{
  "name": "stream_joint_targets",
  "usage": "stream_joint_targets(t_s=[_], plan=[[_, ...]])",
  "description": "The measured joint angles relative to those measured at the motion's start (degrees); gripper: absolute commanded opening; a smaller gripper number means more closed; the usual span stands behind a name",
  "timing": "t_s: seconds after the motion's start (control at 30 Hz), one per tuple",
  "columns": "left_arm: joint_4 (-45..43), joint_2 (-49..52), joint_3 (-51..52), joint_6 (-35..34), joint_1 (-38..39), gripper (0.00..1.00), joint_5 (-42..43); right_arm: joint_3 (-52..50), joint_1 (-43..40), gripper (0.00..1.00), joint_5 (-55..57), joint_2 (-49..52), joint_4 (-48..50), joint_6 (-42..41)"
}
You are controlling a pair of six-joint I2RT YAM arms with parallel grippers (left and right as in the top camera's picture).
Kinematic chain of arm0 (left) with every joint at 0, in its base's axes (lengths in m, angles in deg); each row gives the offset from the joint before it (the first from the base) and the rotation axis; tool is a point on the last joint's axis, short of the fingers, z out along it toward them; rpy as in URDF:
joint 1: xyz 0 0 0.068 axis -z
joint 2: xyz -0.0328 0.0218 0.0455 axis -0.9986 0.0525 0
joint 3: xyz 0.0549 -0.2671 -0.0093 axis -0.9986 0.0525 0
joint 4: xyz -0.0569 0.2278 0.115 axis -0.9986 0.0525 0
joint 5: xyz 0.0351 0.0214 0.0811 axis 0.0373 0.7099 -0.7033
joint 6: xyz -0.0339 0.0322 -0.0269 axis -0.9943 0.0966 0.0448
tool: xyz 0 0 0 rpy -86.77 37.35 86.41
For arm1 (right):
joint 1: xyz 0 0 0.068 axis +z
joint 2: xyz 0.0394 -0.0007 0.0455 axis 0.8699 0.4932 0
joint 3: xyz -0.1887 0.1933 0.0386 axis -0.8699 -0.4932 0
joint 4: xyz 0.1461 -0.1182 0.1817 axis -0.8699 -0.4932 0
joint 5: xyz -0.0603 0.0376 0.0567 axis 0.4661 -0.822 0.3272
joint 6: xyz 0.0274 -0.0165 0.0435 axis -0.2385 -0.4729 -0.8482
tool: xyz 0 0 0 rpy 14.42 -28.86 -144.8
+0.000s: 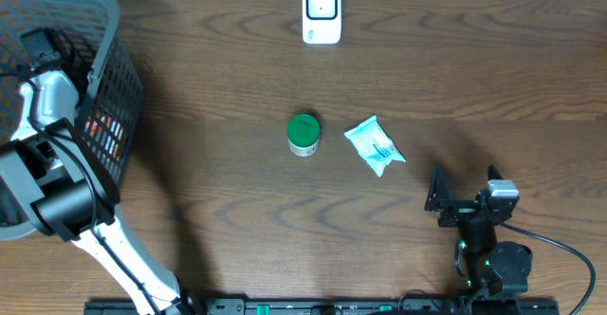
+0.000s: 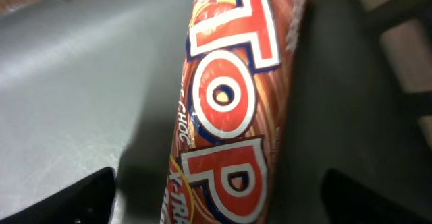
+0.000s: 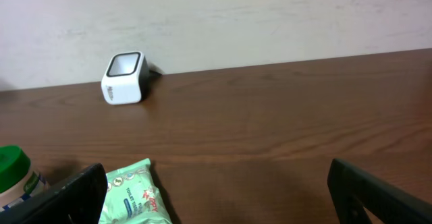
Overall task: Scan the item barcode
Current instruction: 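Reach the left gripper into the basket and grasp the red TOP bar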
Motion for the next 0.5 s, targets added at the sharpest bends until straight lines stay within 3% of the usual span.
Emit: stream_joint_targets(t_s=[0.13, 0.2, 0.5], plan=[[0.1, 0.6, 0.0, -0.6, -0.1, 0.35, -0.6, 0.0, 0.0, 0.99, 0.0, 0.0, 0.0, 0.0], [0.3, 0.6, -0.1, -0.7, -0.2, 0.07, -0.6, 0.0, 0.0, 0.99, 0.0, 0.0, 0.0, 0.0], [4.6, -1.0, -0.4, -1.0, -1.4, 0.07, 1.0, 0.0, 0.0, 0.99, 0.0, 0.0, 0.0, 0.0]])
